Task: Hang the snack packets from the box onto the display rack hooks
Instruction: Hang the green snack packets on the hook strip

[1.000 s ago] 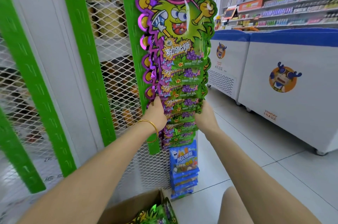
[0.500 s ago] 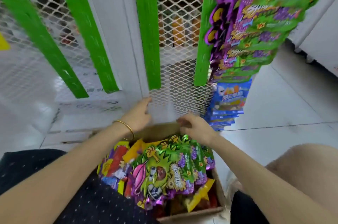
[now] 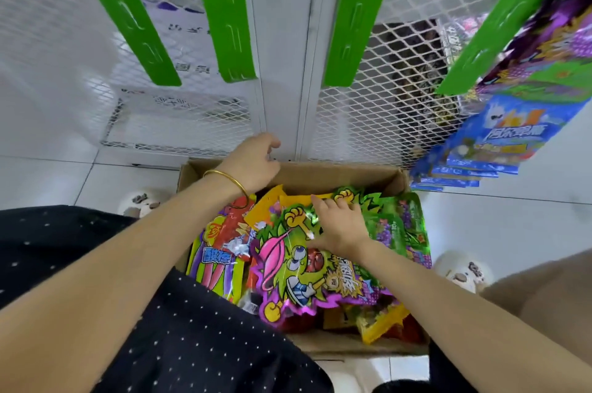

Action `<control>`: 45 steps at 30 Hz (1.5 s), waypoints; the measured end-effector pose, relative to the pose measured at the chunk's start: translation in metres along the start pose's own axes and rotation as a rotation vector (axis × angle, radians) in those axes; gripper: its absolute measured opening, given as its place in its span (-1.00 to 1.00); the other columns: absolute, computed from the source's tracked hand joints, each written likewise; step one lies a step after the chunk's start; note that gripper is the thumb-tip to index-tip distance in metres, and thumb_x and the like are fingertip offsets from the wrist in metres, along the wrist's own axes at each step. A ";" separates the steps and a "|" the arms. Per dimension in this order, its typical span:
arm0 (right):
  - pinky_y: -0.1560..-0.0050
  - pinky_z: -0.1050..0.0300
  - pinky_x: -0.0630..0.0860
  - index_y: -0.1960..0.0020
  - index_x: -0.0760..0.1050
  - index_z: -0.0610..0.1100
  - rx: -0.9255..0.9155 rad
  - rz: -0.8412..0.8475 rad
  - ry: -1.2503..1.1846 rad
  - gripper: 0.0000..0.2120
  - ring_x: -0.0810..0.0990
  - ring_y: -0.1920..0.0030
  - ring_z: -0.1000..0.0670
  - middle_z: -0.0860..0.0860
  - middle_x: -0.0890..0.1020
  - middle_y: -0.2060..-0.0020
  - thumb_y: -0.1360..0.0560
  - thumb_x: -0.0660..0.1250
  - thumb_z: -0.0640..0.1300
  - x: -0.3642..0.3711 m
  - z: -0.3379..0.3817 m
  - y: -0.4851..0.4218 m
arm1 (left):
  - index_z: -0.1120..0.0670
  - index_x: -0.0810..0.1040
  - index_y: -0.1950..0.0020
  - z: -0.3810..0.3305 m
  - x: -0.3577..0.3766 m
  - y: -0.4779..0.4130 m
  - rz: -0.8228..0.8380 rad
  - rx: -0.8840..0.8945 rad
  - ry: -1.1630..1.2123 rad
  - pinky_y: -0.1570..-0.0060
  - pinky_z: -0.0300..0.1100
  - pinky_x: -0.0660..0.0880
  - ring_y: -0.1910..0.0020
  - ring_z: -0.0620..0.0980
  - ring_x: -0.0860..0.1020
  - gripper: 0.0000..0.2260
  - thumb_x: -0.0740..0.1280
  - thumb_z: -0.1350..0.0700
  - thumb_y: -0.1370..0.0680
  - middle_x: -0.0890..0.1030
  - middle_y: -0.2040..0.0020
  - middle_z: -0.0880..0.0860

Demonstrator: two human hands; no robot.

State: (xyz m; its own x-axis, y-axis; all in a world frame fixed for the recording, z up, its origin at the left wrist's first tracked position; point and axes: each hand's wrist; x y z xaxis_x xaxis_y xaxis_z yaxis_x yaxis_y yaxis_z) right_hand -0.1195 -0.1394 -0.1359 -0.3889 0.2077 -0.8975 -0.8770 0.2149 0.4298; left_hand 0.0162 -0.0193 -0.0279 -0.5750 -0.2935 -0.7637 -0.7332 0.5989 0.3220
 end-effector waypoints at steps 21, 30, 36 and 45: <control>-0.07 0.15 0.52 -0.13 0.44 0.01 0.078 -0.555 -1.140 -0.61 0.58 0.05 0.08 0.06 0.59 0.02 -0.38 0.47 -0.21 -0.158 -0.109 0.126 | 0.15 0.52 0.07 -0.110 -0.025 0.041 -0.050 0.338 0.355 0.28 -0.54 0.35 0.39 -0.31 0.48 -0.91 0.36 0.30 -0.47 0.52 0.25 0.02; 0.22 0.40 0.31 0.02 0.54 -0.14 -0.145 -0.800 -0.590 -0.88 0.43 0.26 0.19 0.11 0.52 0.23 -0.49 0.36 -0.11 -0.311 -0.110 0.207 | 0.03 0.56 0.16 -0.265 -0.120 0.089 -0.067 0.768 -0.032 0.29 -0.38 0.34 0.31 -0.18 0.42 -0.93 0.37 0.19 -0.48 0.50 0.28 -0.09; 0.14 0.16 0.41 -0.01 0.54 -0.19 -0.155 -1.015 -0.525 -0.82 0.51 0.16 0.01 0.03 0.54 0.22 -0.49 0.35 -0.10 -0.432 -0.143 0.272 | 0.09 0.58 0.03 -0.399 -0.217 0.110 -0.234 0.936 0.197 0.02 -0.07 0.55 0.06 0.07 0.62 -0.90 0.37 0.10 -0.50 0.65 0.03 0.17; 0.08 0.24 0.51 0.05 0.50 0.04 -0.220 -1.288 -0.499 -0.93 0.57 0.19 0.17 0.11 0.59 0.19 -0.51 0.33 -0.13 -0.579 -0.198 0.317 | 0.13 0.52 0.10 -0.551 -0.314 0.092 -0.612 1.001 0.341 0.00 -0.01 0.51 0.00 0.20 0.58 -0.85 0.28 0.06 -0.47 0.59 0.01 0.24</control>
State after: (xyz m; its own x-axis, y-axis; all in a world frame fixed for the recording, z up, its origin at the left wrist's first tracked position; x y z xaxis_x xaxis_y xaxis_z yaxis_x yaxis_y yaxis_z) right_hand -0.2276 -0.3801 0.5007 0.8133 0.3050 -0.4955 -0.5806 0.3695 -0.7255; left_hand -0.0707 -0.2821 0.5503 -0.4085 -0.8185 -0.4039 -0.3994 0.5582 -0.7273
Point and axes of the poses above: each hand's wrist, its own y-axis away from the middle knuckle, its own x-axis out of the palm, z = x × y
